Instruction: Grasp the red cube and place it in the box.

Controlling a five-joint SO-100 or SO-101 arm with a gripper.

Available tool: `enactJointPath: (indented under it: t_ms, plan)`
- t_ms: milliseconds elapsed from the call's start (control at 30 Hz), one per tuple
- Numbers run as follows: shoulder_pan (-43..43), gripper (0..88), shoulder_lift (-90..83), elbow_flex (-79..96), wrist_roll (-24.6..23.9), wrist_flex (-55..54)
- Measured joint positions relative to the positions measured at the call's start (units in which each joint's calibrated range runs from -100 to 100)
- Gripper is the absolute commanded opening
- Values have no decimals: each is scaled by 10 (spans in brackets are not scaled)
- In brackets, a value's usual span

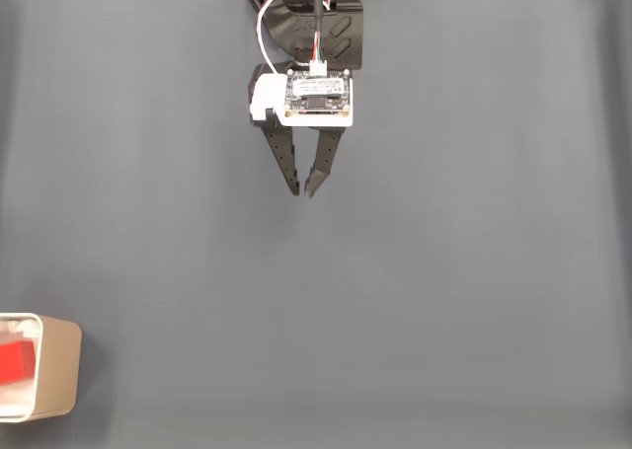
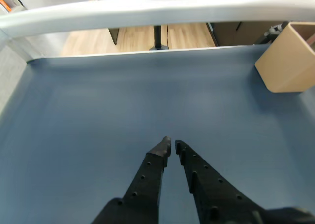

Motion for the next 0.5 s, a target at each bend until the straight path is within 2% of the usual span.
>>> enactJointPath:
  t_ms: [267,500]
  plan:
    - [1,0,-146,169,1,2]
    - [1,0,-242,231,6,76]
